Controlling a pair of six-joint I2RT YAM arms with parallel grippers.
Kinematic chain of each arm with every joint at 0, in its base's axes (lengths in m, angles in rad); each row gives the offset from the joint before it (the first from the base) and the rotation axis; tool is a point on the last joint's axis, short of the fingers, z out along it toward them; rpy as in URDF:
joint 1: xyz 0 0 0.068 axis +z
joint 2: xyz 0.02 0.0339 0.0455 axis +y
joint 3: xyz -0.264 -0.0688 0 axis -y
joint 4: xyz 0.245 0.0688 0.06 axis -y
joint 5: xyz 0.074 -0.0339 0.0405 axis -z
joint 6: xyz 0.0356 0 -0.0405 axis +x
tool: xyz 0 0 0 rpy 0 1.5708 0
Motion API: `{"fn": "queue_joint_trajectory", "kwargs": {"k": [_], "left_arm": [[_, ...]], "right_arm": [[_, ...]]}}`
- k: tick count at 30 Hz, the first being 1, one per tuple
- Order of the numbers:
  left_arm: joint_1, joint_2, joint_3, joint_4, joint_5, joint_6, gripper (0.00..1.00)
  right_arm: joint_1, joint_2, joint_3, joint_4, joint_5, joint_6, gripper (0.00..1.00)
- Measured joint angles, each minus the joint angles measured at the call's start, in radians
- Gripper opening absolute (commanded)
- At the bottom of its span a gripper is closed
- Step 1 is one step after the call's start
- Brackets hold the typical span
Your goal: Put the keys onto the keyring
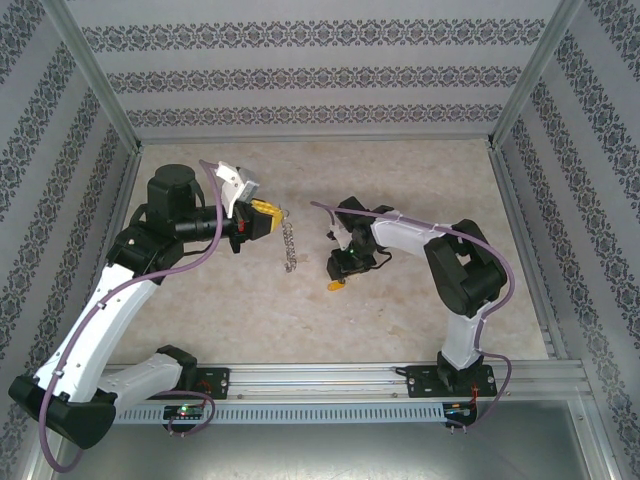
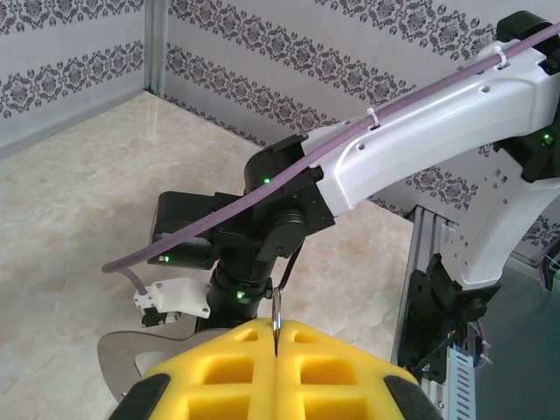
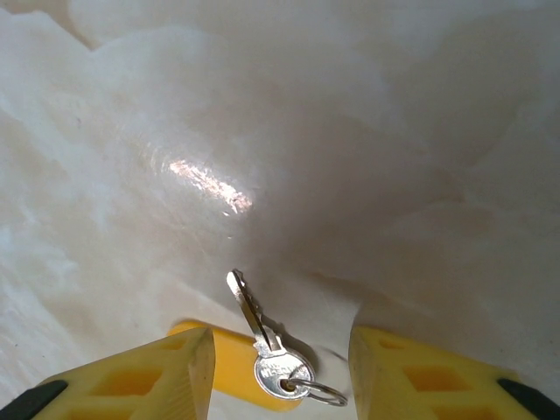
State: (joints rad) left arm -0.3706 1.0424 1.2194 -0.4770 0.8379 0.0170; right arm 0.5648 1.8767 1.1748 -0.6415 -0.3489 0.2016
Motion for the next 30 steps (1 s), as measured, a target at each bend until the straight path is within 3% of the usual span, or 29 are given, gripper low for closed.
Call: {"fn": "queue_joint_trajectory", "kwargs": {"k": [21,30], "left_arm": [[0.001,0.004,0.000,0.007,0.007,-0.026,0.00],[0.001,0.012,0.000,0.008,0.007,-0.026,0.00]], "right_arm": [[0.000,-0.031,-0.047,0.005,-0.001,0.000,0.35],[0.000,-0.032,-0.052,-0.002,-0.001,0.000,0.23]]}}
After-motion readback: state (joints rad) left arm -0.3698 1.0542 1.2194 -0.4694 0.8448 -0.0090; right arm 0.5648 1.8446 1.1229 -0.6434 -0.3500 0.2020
